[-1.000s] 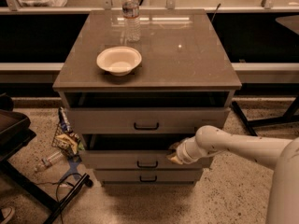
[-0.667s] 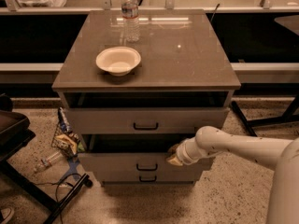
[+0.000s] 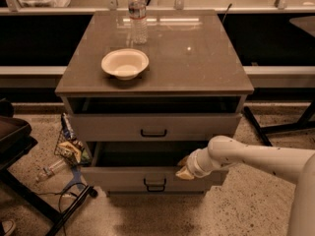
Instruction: Open middle drawer
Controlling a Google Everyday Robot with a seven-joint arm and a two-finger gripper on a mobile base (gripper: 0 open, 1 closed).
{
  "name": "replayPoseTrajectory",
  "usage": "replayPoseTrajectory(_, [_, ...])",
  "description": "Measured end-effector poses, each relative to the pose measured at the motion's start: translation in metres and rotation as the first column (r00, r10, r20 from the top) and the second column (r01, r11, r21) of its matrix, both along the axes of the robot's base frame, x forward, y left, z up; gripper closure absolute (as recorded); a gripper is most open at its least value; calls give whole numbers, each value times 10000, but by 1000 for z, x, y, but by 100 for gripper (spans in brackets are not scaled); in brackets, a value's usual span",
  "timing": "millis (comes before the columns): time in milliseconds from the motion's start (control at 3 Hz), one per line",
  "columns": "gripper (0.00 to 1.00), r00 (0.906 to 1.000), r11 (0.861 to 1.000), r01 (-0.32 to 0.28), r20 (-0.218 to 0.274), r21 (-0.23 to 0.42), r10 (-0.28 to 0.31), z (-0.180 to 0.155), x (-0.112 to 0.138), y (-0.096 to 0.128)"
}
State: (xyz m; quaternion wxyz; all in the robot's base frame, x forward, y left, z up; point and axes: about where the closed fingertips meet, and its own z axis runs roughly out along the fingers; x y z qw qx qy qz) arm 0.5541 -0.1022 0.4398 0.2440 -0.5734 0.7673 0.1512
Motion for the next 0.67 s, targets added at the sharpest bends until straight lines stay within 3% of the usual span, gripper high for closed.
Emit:
replayPoseTrajectory(333, [100, 10000, 10000, 0, 0, 0, 0, 0, 0, 0])
replayPoseTrajectory(667, [100, 10000, 10000, 3, -43, -61, -3, 5, -23, -3])
